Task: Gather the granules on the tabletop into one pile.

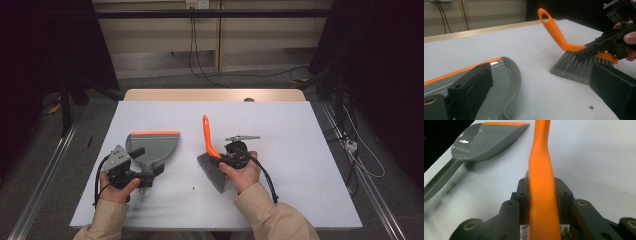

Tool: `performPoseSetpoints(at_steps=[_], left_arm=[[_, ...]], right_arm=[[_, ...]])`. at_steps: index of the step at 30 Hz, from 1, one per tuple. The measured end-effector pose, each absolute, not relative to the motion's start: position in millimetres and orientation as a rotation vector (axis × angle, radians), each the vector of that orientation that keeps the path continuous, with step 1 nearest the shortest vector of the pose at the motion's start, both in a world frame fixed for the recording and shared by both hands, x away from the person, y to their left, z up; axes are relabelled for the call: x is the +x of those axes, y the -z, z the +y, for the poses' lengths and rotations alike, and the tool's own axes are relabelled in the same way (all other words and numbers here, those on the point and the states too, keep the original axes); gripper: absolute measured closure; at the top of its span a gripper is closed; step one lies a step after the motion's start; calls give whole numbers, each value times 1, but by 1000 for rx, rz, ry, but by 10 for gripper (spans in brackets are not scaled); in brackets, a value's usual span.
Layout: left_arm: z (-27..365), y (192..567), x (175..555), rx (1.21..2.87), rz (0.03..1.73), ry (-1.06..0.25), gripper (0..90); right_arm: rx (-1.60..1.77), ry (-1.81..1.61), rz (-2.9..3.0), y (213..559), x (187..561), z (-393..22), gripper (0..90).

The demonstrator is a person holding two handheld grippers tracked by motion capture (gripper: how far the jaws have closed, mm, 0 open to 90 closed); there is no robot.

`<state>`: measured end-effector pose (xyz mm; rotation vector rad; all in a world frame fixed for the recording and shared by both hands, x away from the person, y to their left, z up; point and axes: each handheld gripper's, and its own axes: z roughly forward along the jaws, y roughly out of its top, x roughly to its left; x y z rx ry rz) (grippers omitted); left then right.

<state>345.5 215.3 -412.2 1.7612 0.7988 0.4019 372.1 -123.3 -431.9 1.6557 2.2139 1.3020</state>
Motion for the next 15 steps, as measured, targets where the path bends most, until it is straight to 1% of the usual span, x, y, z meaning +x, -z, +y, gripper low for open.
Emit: performPoseSetpoints(at_steps=[9,15], left_arm=[[216,412,346,1759,800,-402,46],[215,412,347,1760,800,-402,46]], right_arm=[[1654,-1353,2211,430,371,-126,707],[1603,-1412,2222,417,369,-117,709]])
